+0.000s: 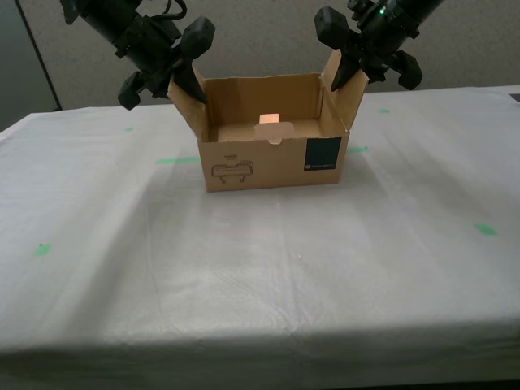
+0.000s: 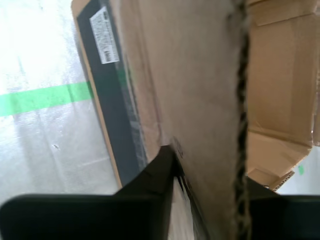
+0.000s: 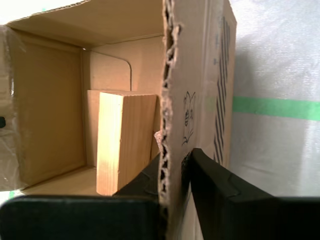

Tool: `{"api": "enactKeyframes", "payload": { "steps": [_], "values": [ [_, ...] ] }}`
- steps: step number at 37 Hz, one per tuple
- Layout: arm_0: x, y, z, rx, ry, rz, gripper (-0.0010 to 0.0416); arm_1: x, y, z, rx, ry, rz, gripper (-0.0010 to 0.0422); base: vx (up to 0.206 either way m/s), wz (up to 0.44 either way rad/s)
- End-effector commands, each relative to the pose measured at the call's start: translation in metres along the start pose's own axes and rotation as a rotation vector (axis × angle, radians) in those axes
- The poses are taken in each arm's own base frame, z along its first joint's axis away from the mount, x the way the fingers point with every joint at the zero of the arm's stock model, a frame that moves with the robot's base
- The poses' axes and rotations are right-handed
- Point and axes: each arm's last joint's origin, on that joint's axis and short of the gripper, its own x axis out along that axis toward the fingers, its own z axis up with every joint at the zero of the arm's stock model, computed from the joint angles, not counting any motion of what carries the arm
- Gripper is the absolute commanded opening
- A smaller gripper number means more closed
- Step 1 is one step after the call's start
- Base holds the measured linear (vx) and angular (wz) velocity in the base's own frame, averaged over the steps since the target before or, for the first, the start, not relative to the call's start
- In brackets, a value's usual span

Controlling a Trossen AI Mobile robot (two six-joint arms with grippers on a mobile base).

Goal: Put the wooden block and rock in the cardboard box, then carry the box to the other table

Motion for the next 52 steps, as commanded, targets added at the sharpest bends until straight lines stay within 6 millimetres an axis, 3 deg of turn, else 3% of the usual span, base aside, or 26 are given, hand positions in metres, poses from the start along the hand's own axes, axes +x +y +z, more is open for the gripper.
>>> {"api": "enactKeyframes", "payload": {
  "steps": [1, 12, 19, 31, 52],
  "values": [
    [-0.0001, 0.0018, 0.0003, -0.001, 0.000, 0.018, 0.0071, 0.0001, -0.0014, 0.0003, 0.000, 0.000, -0.017, 0.0085, 0.000, 0.000],
    [0.0003, 0.0028, -0.0001, -0.002, 0.002, 0.019, 0.0136, 0.0002, -0.0008, 0.0004, -0.042, -0.006, 0.008, 0.0177, 0.000, 0.000],
    [-0.0001, 0.0028, -0.0011, 0.000, 0.011, 0.016, 0.0204, -0.0001, -0.0006, 0.0001, -0.060, -0.003, 0.011, 0.0230, 0.000, 0.000],
    [-0.0010, 0.0024, -0.0034, -0.008, 0.035, 0.009, 0.0307, -0.0007, 0.0005, -0.0025, -0.075, 0.021, 0.020, 0.0256, 0.000, 0.000],
    [-0.0064, 0.0047, -0.0032, -0.034, 0.032, 0.009, 0.0317, -0.0018, 0.0030, -0.0048, -0.086, 0.046, 0.030, 0.0256, 0.000, 0.000]
  ]
}}
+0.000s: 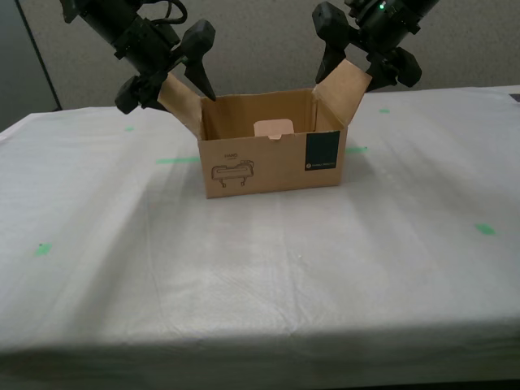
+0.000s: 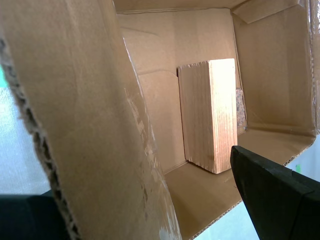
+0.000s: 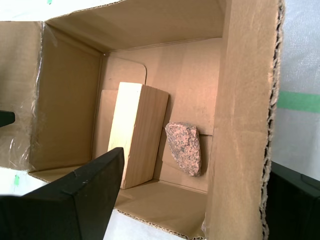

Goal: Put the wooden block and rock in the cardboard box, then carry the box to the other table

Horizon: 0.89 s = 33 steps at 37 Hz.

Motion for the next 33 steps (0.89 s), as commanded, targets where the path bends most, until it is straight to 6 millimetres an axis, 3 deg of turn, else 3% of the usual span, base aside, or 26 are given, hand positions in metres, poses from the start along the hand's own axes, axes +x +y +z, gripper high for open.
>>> {"api": "enactKeyframes", "payload": {
  "steps": [1, 7, 15, 25, 33],
  "values": [
    [-0.002, 0.001, 0.000, -0.005, 0.003, 0.003, 0.0316, -0.001, 0.000, -0.001, -0.005, 0.011, 0.001, 0.0256, 0.000, 0.000],
    [-0.009, 0.005, 0.001, -0.031, -0.009, 0.006, 0.0308, -0.005, -0.001, 0.000, 0.008, 0.035, 0.010, 0.0256, 0.000, 0.000],
    [-0.042, 0.012, 0.007, -0.044, -0.082, 0.013, 0.0313, -0.025, -0.015, 0.013, 0.064, 0.045, 0.014, 0.0256, 0.000, 0.000],
    [-0.096, 0.009, 0.004, -0.077, -0.139, -0.078, 0.0308, -0.067, -0.035, 0.024, 0.158, -0.032, 0.122, 0.0256, 0.000, 0.000],
    [-0.137, 0.011, -0.003, -0.094, -0.188, -0.101, 0.0313, -0.106, -0.051, 0.022, 0.195, -0.094, 0.122, 0.0256, 0.000, 0.000]
  ]
}}
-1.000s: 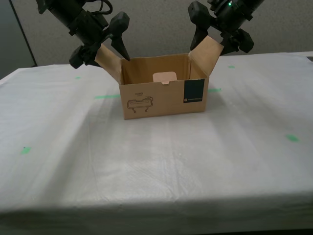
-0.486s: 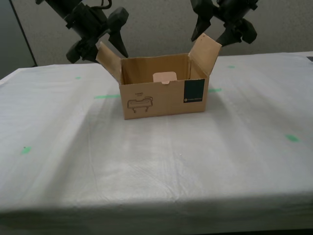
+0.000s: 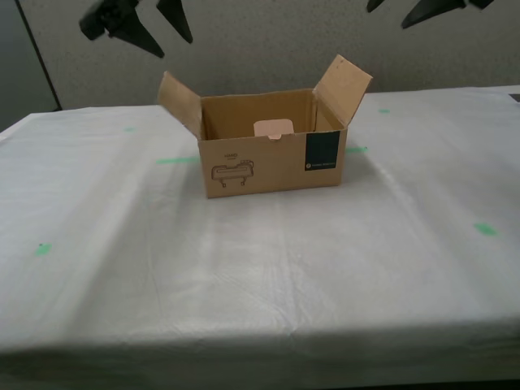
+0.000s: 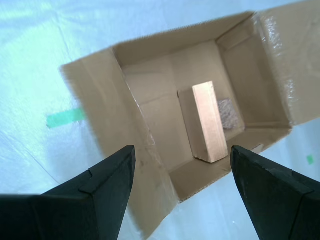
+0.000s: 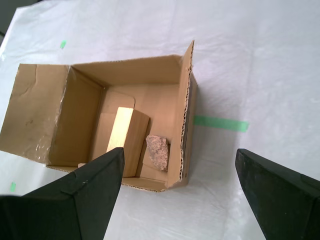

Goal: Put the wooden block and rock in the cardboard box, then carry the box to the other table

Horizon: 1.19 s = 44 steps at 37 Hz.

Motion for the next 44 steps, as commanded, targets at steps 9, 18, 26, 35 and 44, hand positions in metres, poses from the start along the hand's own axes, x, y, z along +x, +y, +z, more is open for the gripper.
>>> {"api": "enactKeyframes", "payload": {
  "steps": [9, 18, 26, 35, 44],
  "values": [
    [-0.041, 0.009, -0.005, -0.034, -0.037, -0.010, 0.0309, -0.062, -0.017, -0.010, 0.036, -0.112, 0.033, 0.0256, 0.000, 0.000],
    [-0.065, 0.017, -0.012, -0.064, -0.048, -0.009, 0.0303, -0.105, -0.029, -0.029, 0.057, -0.184, 0.069, 0.0256, 0.000, 0.000],
    [-0.088, 0.026, -0.017, -0.085, -0.099, -0.003, 0.0312, -0.124, -0.031, -0.054, 0.059, -0.223, 0.113, 0.0256, 0.000, 0.000],
    [-0.105, 0.032, -0.024, -0.099, -0.136, 0.001, 0.0297, -0.133, -0.031, -0.075, 0.054, -0.237, 0.125, 0.0256, 0.000, 0.000],
    [-0.116, 0.035, -0.037, -0.098, -0.087, -0.004, 0.0309, -0.127, -0.026, -0.092, 0.027, -0.199, 0.128, 0.0256, 0.000, 0.000]
  ]
}}
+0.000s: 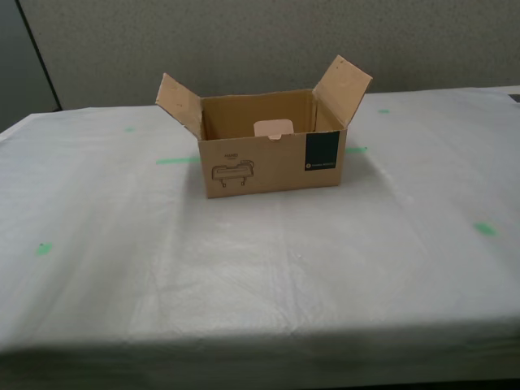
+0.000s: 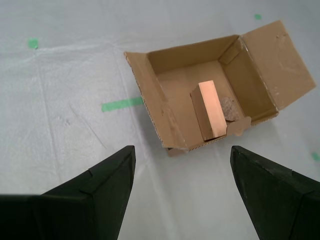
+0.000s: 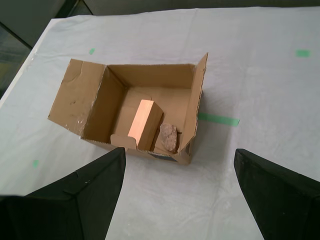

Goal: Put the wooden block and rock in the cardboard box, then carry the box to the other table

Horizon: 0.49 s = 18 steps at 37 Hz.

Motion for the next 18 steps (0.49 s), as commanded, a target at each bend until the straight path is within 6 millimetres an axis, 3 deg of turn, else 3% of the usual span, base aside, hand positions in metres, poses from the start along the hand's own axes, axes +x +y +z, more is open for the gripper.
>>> {"api": "enactKeyframes", "payload": {
  "steps": [1, 18],
  "values": [
    [-0.005, 0.001, -0.005, 0.001, 0.013, -0.001, 0.0311, 0.003, 0.001, -0.006, -0.022, 0.021, 0.003, 0.0256, 0.000, 0.000],
    [0.000, -0.001, -0.022, 0.028, 0.142, -0.008, 0.0293, 0.019, 0.004, -0.025, -0.067, 0.134, -0.066, 0.0256, 0.000, 0.000]
  ]
}}
